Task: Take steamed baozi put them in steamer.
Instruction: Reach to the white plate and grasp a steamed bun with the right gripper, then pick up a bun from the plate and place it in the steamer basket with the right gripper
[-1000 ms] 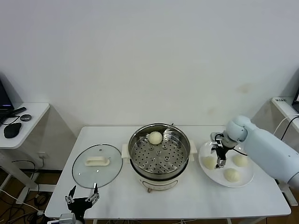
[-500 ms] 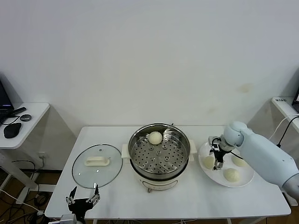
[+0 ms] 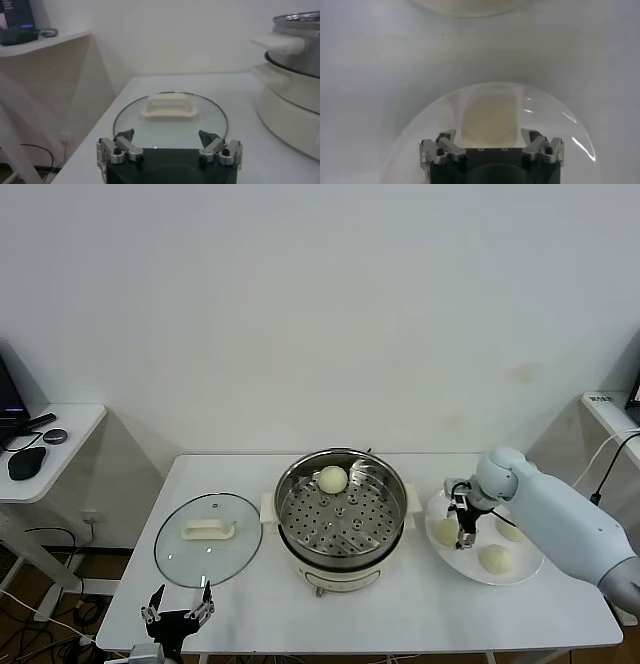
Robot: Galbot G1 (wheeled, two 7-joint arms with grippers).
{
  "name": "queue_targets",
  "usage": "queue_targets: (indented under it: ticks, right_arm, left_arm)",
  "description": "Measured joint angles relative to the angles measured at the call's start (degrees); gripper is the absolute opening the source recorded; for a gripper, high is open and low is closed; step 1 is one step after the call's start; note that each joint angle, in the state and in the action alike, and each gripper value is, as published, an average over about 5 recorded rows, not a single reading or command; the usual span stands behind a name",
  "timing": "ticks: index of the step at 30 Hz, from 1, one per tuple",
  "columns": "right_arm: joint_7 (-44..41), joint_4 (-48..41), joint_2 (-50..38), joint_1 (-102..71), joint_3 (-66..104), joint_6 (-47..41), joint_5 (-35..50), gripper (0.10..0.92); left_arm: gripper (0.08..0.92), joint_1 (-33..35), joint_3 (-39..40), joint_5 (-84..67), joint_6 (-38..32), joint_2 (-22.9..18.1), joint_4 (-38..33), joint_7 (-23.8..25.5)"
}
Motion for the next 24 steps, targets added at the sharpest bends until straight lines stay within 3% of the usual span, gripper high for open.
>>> queue_targets:
  ticks: [13, 24]
  right_arm:
    - [-1.02, 0.79, -0.80, 0.42, 0.62, -0.35, 0.62, 0.514]
    - [-3.52, 5.09, -5.02, 10.90, -5.51, -2.15, 7.29, 0.506]
  left_arm:
    - [0.823, 0.13, 0.60, 0.43, -0.03, -0.13, -0.22, -0.19]
    - [0.823, -0.63, 1.80, 0.80, -0.03, -0.15, -1.25, -0.28]
